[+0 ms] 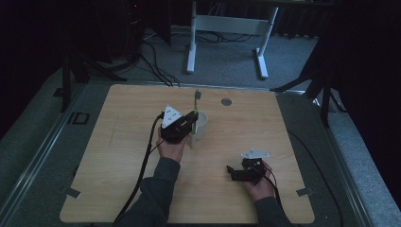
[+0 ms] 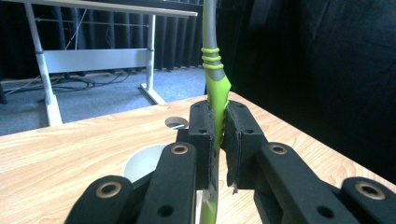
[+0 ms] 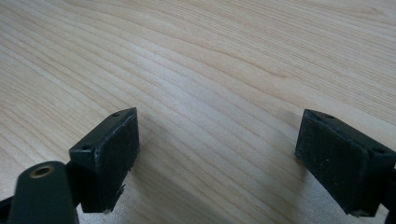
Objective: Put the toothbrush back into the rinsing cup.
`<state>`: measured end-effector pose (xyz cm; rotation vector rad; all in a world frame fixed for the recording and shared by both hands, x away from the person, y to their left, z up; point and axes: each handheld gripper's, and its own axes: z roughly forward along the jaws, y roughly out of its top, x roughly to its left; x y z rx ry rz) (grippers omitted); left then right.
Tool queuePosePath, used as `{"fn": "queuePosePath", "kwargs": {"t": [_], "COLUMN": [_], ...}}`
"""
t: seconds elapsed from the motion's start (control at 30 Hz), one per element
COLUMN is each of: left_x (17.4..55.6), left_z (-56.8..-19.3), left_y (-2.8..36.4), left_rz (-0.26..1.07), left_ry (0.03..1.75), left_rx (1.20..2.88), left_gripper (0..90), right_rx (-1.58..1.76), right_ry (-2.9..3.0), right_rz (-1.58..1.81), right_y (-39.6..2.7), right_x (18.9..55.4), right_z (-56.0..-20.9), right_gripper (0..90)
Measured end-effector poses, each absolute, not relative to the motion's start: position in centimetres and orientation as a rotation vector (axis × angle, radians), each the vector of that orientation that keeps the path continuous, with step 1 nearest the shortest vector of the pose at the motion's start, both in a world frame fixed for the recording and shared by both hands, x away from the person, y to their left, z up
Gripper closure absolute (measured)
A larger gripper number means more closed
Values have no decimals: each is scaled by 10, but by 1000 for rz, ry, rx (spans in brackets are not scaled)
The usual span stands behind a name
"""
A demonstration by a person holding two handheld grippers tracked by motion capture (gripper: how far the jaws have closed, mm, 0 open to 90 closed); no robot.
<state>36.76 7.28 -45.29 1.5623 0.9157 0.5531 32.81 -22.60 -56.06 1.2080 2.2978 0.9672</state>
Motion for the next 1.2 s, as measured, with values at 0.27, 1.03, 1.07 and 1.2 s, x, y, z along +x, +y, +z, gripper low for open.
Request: {"fn": "queuePosePath", "kwargs": {"t": [0.27,1.03,1.07,1.2], "left_x": [367,346,344,339], "left_z": [-455,-455,-455,-457], "left_y": [75,90,94,102], "left_rz": [553,551,548,551], "left_ry": [916,905,907,923], "left_rx": [1582,1753,1753,1758], "left_gripper": [818,238,234,229], "right_rx": [1208,1208,1208,1207], "right_ry": [2298,2298,2300,2300], "right_rz": [967,967,967,967], "right_y": [-226,-226,-226,-226], "right_x": [328,328,328,328], "right_z": [-561,-561,-561,-561], "right_gripper": [133,133,133,133]}}
